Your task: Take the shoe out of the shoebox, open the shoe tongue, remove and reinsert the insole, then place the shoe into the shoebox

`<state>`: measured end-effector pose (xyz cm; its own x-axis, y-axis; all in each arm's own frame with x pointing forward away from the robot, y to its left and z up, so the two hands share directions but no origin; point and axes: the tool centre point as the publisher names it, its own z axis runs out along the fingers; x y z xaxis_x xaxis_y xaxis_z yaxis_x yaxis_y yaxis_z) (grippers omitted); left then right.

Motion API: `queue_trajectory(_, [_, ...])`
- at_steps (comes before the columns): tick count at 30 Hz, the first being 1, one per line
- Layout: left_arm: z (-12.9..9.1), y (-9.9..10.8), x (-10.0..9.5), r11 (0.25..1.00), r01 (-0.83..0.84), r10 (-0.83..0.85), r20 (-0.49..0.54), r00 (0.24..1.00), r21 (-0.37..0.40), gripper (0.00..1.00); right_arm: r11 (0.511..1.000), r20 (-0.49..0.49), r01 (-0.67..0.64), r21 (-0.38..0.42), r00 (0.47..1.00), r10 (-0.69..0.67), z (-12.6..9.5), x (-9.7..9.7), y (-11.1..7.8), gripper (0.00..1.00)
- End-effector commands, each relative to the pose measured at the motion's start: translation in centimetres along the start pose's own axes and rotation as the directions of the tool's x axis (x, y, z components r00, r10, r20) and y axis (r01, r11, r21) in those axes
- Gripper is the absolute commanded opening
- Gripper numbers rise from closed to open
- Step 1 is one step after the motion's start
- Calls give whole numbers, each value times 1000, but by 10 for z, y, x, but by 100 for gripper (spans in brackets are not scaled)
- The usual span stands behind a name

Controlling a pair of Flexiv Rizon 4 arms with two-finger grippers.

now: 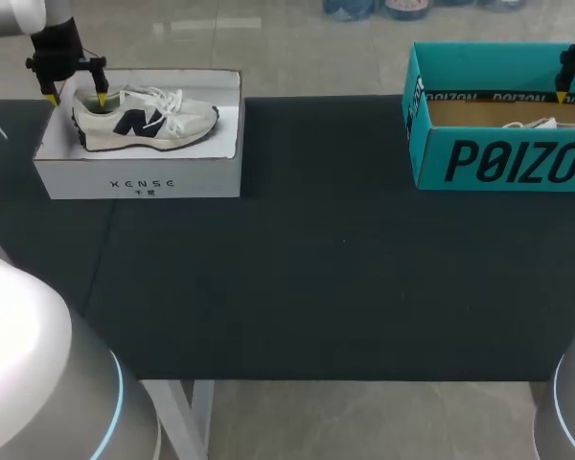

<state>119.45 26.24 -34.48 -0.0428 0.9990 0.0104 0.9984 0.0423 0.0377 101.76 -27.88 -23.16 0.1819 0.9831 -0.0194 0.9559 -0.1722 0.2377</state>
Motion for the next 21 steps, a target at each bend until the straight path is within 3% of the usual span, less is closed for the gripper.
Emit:
queue_trajectory(1, [5, -1, -1, 1000, 5, -5, 5, 1000, -1, 100, 1000, 0, -1, -2, 1000, 1, 0, 0, -1, 100])
queue_trajectory(13, [7, -3, 2, 998, 63, -63, 5, 998, -4, 100, 1000, 0, -1, -2, 1000, 1, 0, 0, -1, 100])
queue_trajectory(16, [7, -1, 3, 997, 73, -73, 4, 997, -8, 87, 1000, 0, -1, -2, 1000, 1, 0, 0, -1, 100])
queue_trajectory(18, [7, -1, 3, 997, 79, -79, 6, 997, -9, 66, 1000, 0, -1, -2, 1000, 1, 0, 0, -1, 100])
queue_trajectory(19, [7, 0, 3, 997, 82, -82, 3, 997, -12, 66, 1000, 0, -1, -2, 1000, 1, 0, 0, -1, 100])
queue_trajectory(20, [8, 0, 3, 996, 85, -85, 7, 996, -11, 45, 1000, 0, -1, -2, 1000, 1, 0, 0, -1, 100])
queue_trajectory(21, [8, 1, 3, 996, 88, -88, 8, 996, -11, 41, 1000, 0, -1, -2, 1000, 1, 0, 0, -1, 100])
